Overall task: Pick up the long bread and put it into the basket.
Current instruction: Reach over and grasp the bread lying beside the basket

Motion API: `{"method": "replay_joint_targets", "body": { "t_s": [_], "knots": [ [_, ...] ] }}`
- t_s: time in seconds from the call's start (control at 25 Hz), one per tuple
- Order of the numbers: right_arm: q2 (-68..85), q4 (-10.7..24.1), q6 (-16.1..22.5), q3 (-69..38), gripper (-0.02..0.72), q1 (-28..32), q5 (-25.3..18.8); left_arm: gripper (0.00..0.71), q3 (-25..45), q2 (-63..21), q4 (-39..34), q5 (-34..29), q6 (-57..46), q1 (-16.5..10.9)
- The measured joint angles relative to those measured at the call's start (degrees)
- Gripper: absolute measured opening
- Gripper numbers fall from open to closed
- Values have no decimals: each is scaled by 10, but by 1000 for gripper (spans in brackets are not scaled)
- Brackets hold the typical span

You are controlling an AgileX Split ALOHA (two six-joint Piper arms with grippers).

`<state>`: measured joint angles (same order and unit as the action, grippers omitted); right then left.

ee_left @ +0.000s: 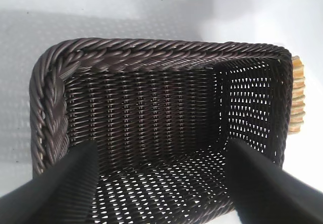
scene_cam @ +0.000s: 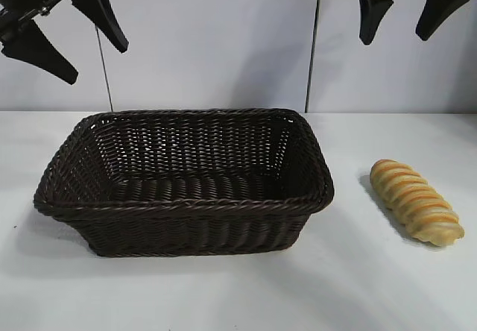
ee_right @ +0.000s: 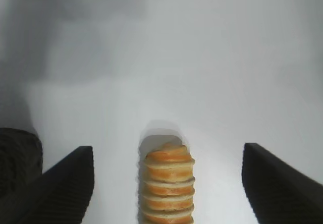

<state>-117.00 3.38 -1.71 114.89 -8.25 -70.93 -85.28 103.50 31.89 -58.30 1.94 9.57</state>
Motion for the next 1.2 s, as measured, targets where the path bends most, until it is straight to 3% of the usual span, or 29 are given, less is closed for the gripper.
{"method": "replay_joint_targets", "body": {
  "t_s": [0.56, 0.92, 1.2],
  "knots": [
    [0, 1, 0, -204, 580, 0, 5, 514, 0, 0, 0, 0, 0, 0],
    [0, 5, 0, -292, 580, 0, 77, 514, 0, 0, 0, 0, 0, 0],
    [0, 8, 1, -305, 580, 0, 94, 514, 0, 0, 0, 0, 0, 0]
  ]
}}
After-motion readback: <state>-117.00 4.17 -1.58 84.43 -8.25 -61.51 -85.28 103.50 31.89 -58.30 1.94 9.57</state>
